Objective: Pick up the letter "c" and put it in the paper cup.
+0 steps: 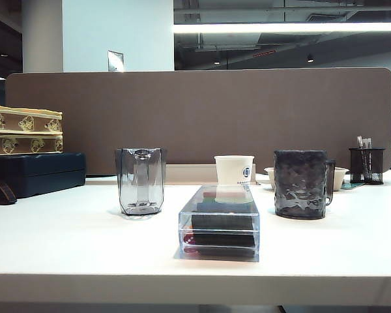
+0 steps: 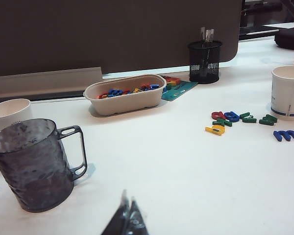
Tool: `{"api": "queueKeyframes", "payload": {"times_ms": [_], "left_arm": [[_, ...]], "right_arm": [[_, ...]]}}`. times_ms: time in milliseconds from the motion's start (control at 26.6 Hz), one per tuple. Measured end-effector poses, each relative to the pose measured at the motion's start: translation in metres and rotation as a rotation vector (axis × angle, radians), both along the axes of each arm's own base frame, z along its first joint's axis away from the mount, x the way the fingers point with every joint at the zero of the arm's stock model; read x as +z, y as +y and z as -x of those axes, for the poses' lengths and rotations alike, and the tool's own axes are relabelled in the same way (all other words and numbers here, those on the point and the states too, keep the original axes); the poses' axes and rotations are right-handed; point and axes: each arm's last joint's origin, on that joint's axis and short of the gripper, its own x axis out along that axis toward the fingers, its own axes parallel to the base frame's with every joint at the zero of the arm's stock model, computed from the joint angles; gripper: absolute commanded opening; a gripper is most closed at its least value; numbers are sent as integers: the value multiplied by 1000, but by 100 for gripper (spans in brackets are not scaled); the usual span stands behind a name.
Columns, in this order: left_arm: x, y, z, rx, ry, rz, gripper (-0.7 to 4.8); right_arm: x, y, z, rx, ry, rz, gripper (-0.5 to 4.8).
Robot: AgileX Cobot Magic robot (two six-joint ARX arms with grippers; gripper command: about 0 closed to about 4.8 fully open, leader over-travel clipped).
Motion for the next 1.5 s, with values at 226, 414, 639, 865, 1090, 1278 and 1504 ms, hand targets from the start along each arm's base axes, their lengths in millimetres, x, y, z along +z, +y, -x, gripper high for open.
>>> {"api": "queueKeyframes", "payload": {"times_ms": [226, 414, 639, 865, 1090, 1278, 1504], "left_arm": [[4, 13, -5, 41, -36, 23, -6], [9, 21, -7, 116, -85, 36, -6], [12, 31, -8, 207, -116, 38, -6], [12, 41, -9, 249, -118, 31, -6], [12, 42, -9, 248, -119, 31, -6], [12, 42, -9, 248, -119, 31, -6], [12, 42, -9, 248, -119, 31, -6]], "right_arm": [[0, 0, 0, 0, 0, 0, -1], [0, 0, 0, 0, 0, 0, -1], [0, 0, 0, 0, 0, 0, -1], [0, 0, 0, 0, 0, 0, -1], [0, 0, 0, 0, 0, 0, -1], [0, 0, 0, 0, 0, 0, -1], [0, 0, 0, 0, 0, 0, -1]]}}
